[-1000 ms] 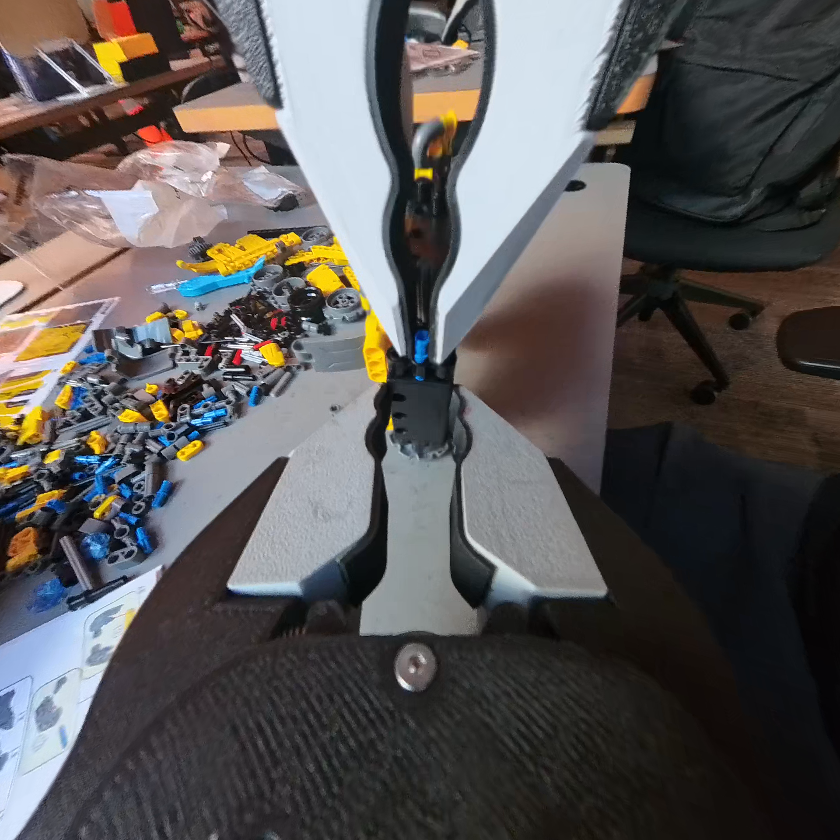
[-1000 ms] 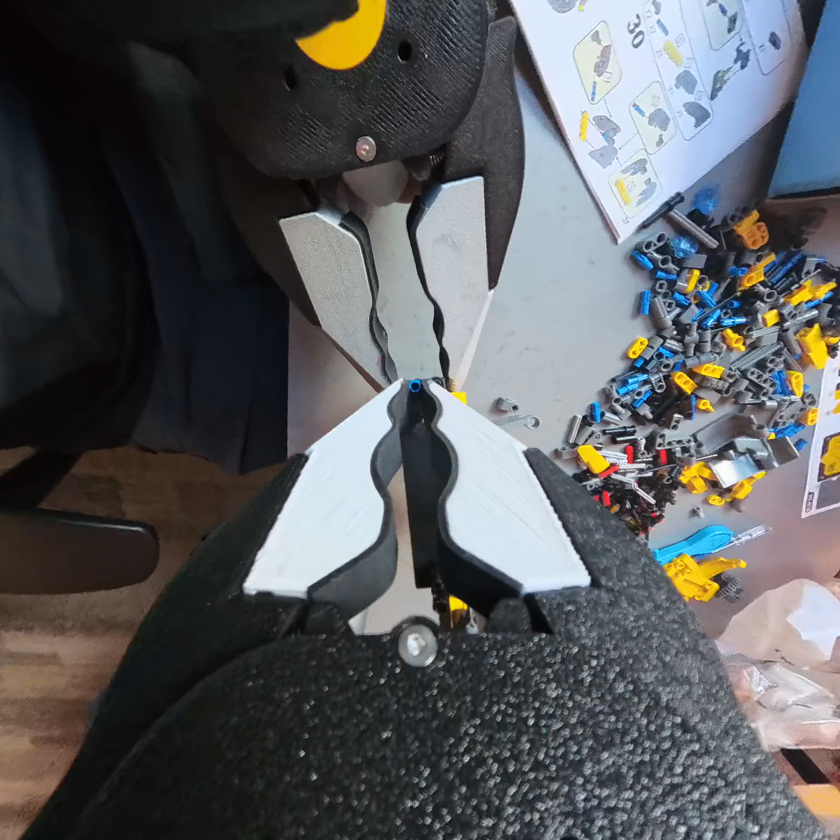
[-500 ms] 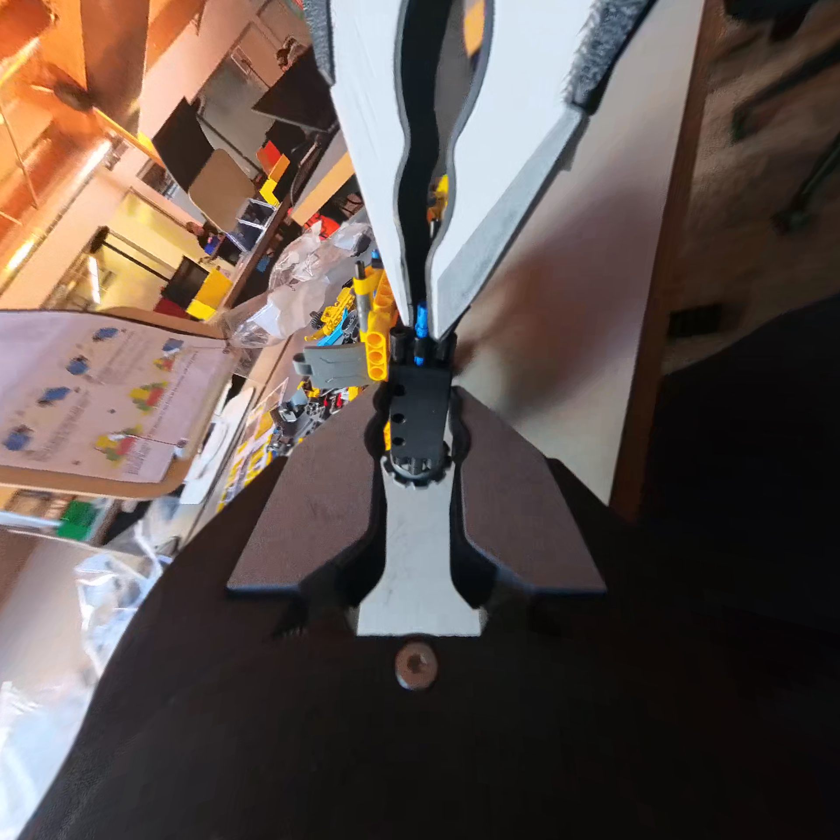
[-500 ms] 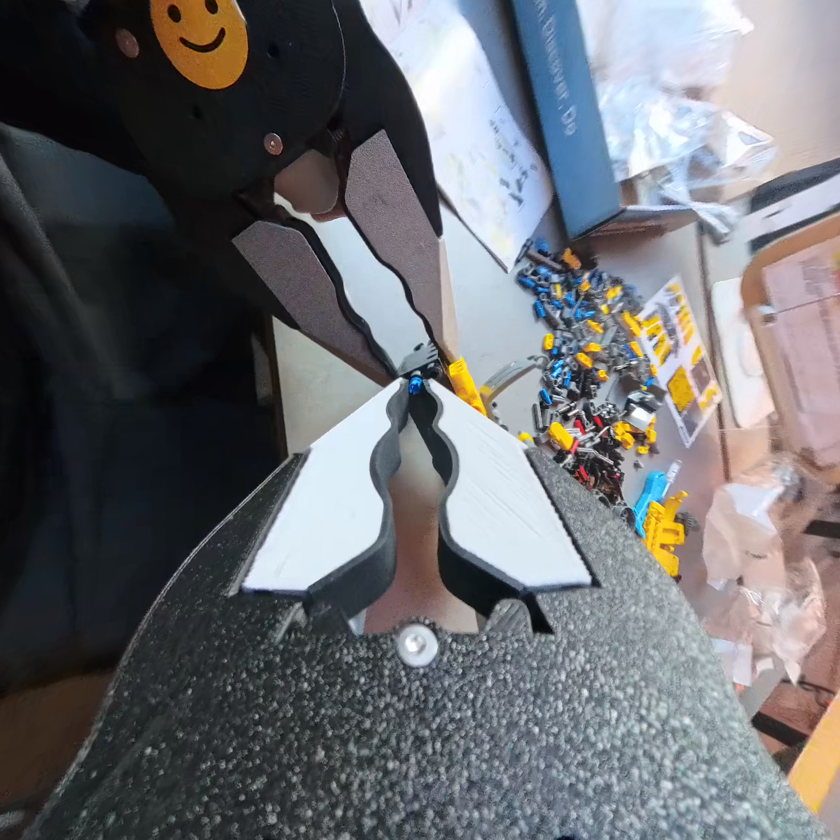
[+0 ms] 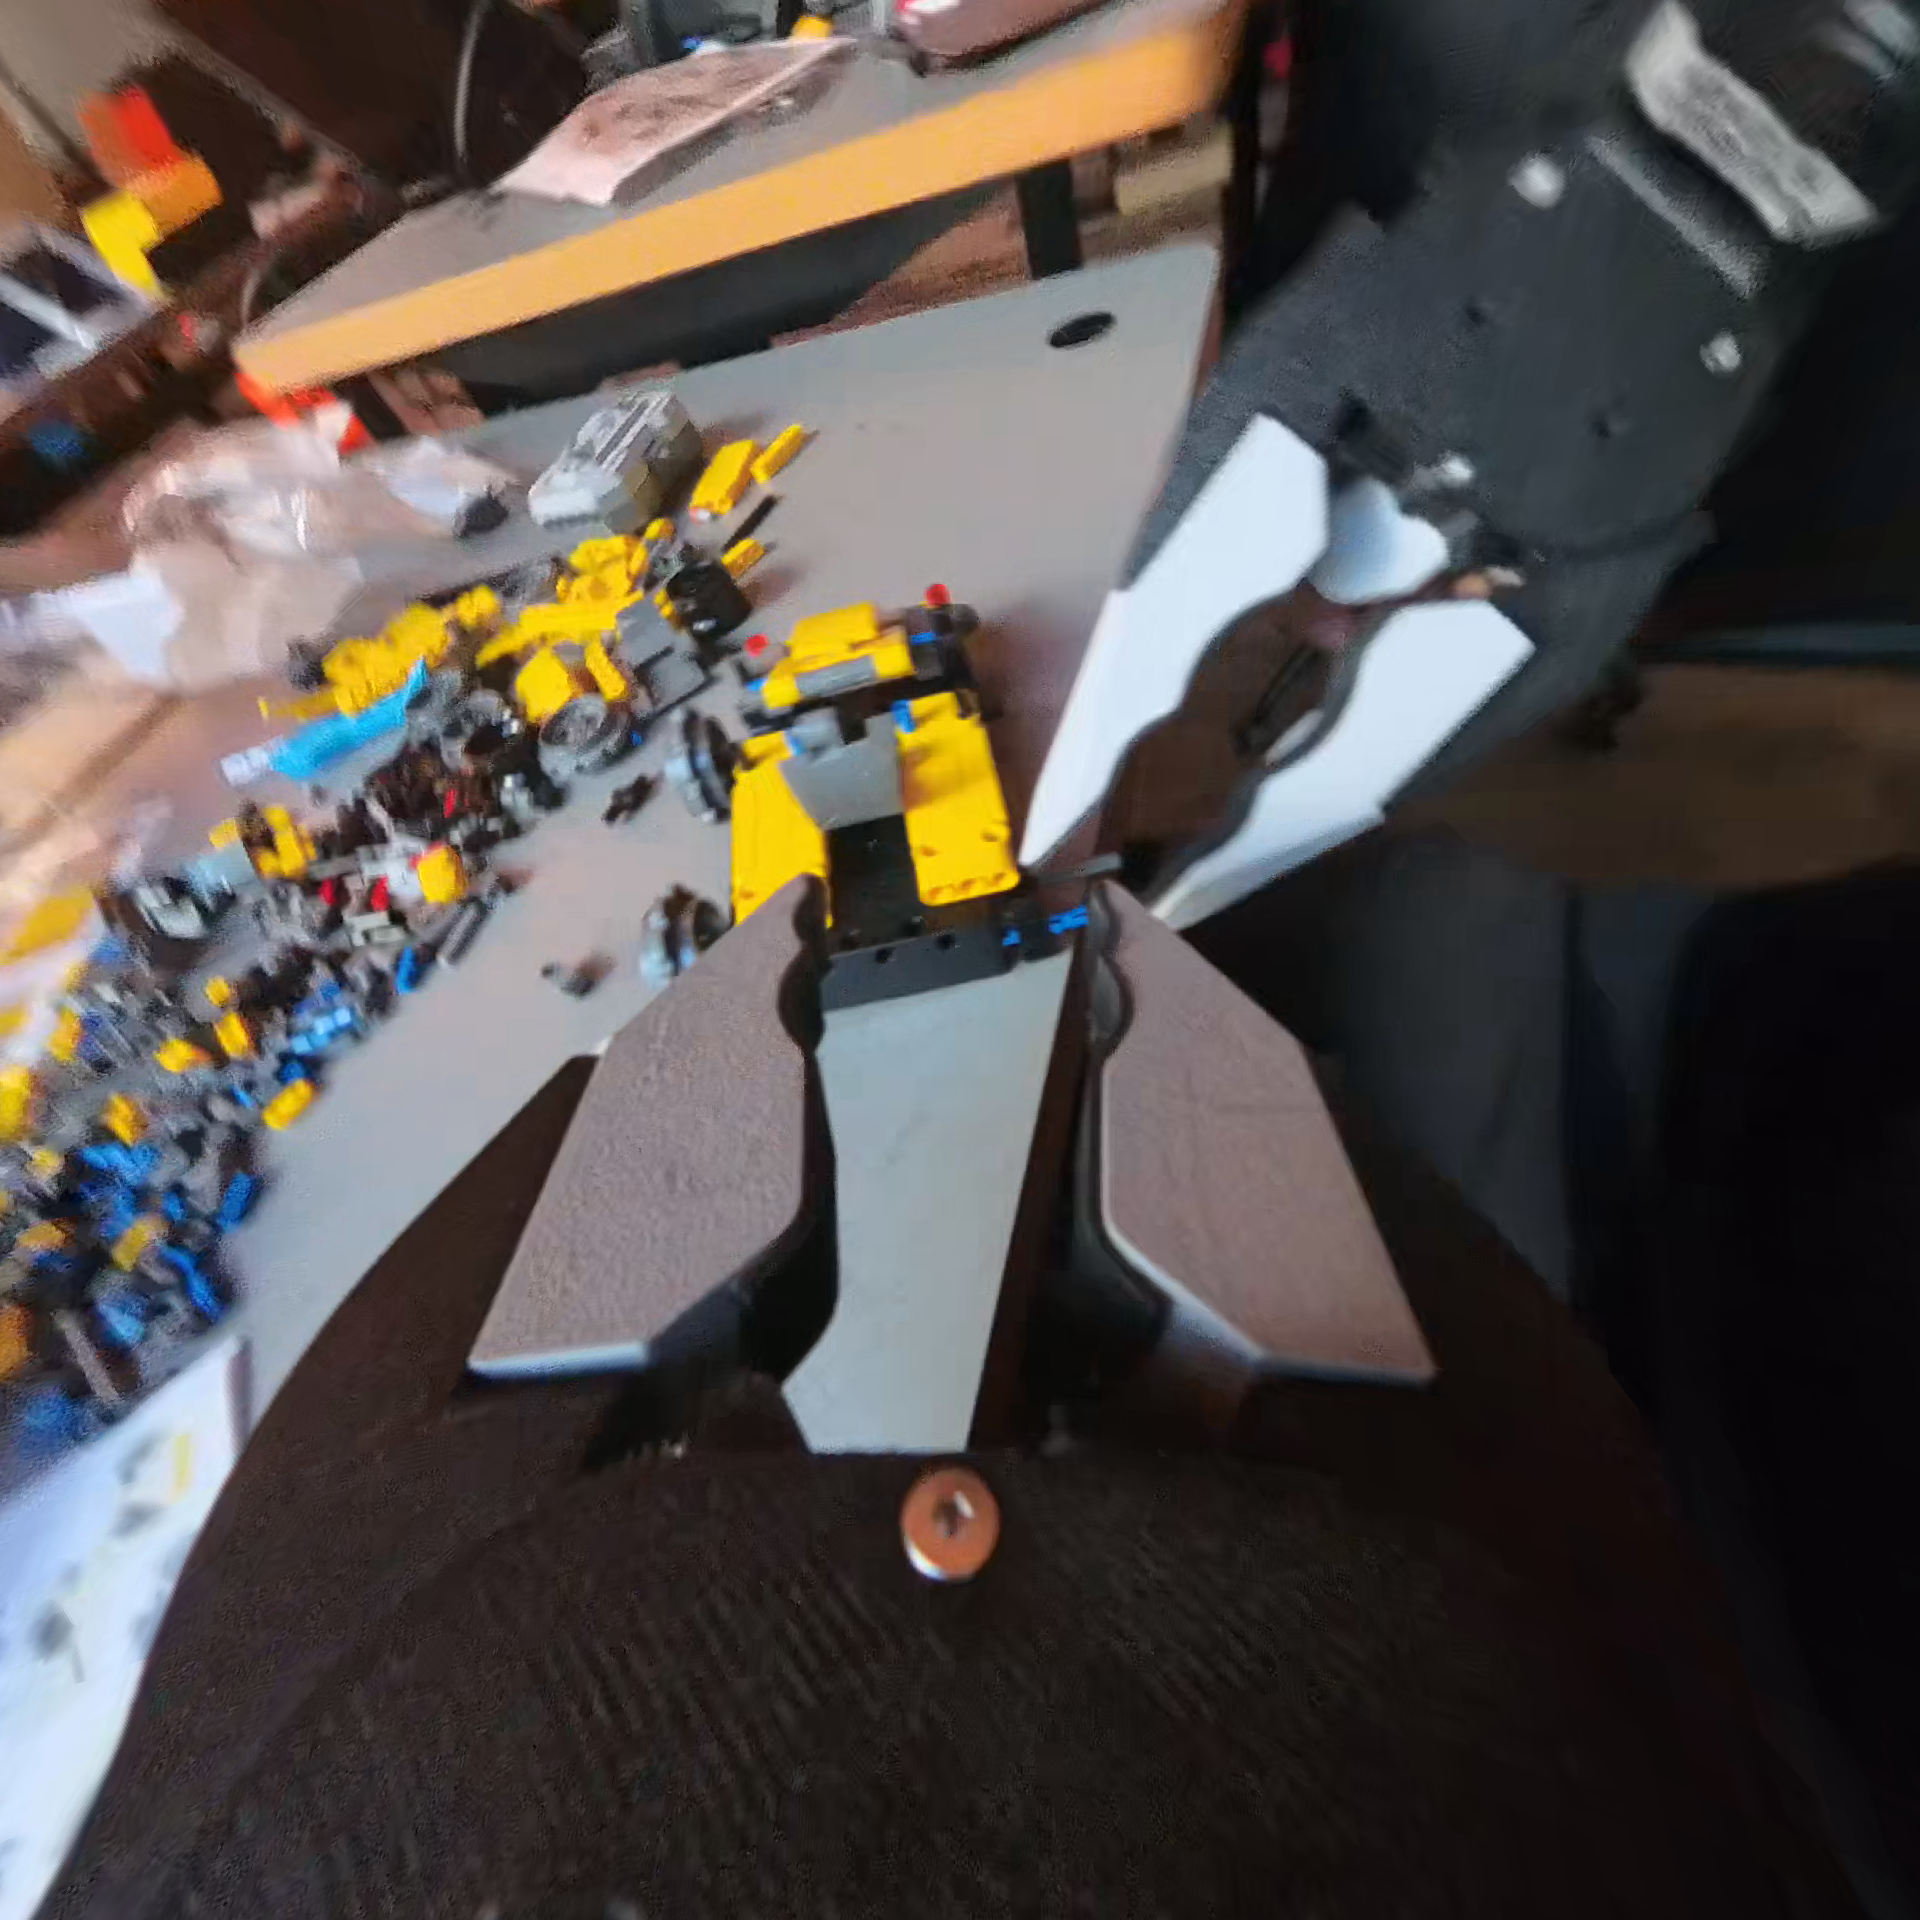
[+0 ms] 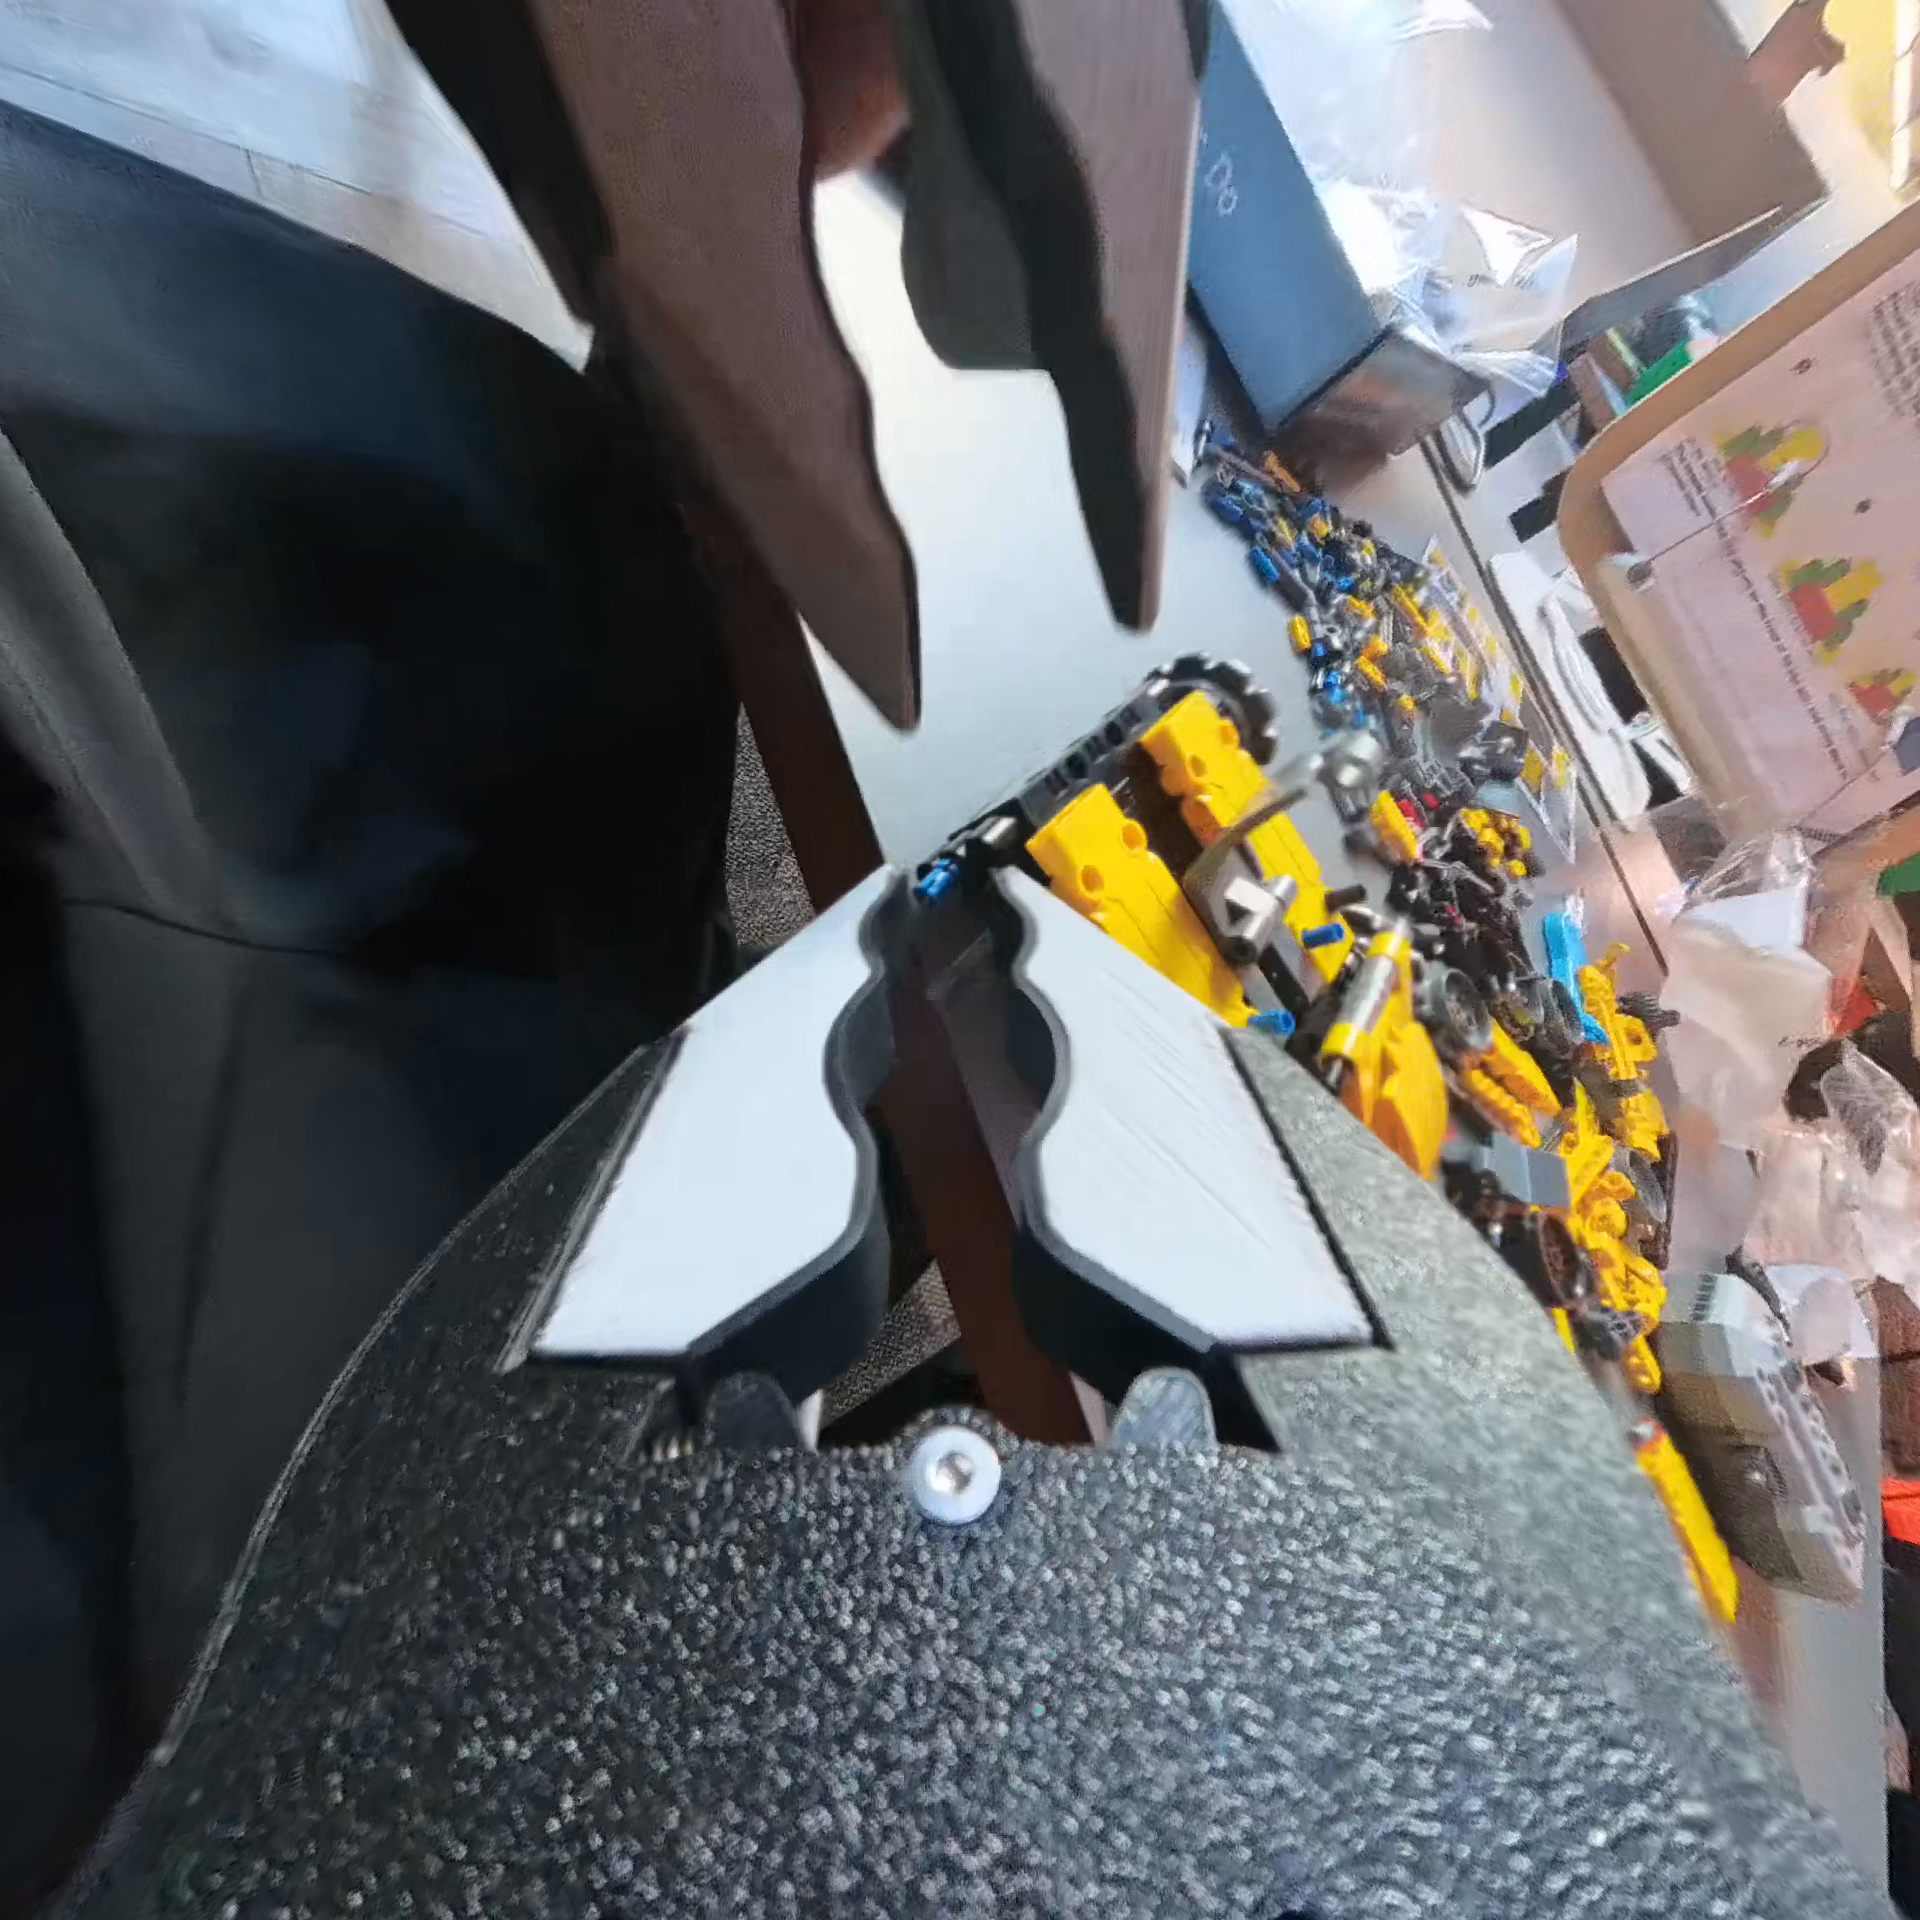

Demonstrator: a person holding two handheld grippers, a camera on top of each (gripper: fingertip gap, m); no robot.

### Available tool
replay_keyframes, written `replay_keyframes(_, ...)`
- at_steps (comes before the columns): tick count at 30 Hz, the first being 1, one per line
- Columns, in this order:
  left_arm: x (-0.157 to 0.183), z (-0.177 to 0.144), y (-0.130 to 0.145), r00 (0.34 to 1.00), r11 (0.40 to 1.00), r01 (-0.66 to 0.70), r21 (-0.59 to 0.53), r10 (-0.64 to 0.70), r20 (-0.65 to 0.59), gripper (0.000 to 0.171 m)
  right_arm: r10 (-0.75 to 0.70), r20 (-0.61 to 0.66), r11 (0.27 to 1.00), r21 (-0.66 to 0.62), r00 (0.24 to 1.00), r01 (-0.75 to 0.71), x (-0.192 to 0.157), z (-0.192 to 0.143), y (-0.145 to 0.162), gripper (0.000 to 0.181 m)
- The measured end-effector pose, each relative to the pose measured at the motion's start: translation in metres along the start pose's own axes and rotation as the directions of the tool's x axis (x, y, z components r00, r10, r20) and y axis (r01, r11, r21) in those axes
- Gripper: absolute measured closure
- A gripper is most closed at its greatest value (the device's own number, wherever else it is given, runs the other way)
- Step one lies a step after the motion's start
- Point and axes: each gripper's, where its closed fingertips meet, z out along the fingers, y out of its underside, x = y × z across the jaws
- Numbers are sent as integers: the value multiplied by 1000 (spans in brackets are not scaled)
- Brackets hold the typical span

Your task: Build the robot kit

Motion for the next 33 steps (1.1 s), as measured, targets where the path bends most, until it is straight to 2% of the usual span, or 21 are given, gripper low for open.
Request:
replay_keyframes(2,-20,-3,6,988,988,151,-26,-151,-24,121,0,22,1000,17,1000,0,-2,0,-2,155)
replay_keyframes(5,-32,-3,14,958,965,251,-77,-259,-119,124,-12,64,999,36,998,9,0,-7,-5,149)
replay_keyframes(7,-46,0,21,961,964,254,-80,-261,-97,125,-27,82,999,35,996,24,9,-14,-5,148)
replay_keyframes(11,-55,8,21,950,959,279,-48,-283,-131,131,-62,192,998,-18,979,67,17,-21,-4,122)
replay_keyframes(13,-55,10,20,961,971,237,-41,-240,-135,141,-145,204,987,-45,968,157,20,-18,-5,122)
replay_keyframes(16,-75,13,30,976,977,190,-100,-199,-88,136,-247,241,960,-74,939,272,13,-12,-7,127)
replay_keyframes(20,-93,23,19,910,952,273,-136,-301,-285,125,-341,264,925,-76,902,372,6,-4,-11,128)
replay_keyframes(23,-79,31,11,817,961,239,-141,-277,-506,126,-380,292,904,-84,878,419,4,3,-13,129)
replay_keyframes(26,-67,41,22,775,969,168,-181,-243,-583,125,-409,332,877,-117,850,467,2,8,-8,130)
replay_keyframes(33,-48,51,25,703,978,124,-167,-205,-681,126,-405,367,857,-166,837,487,6,12,0,139)
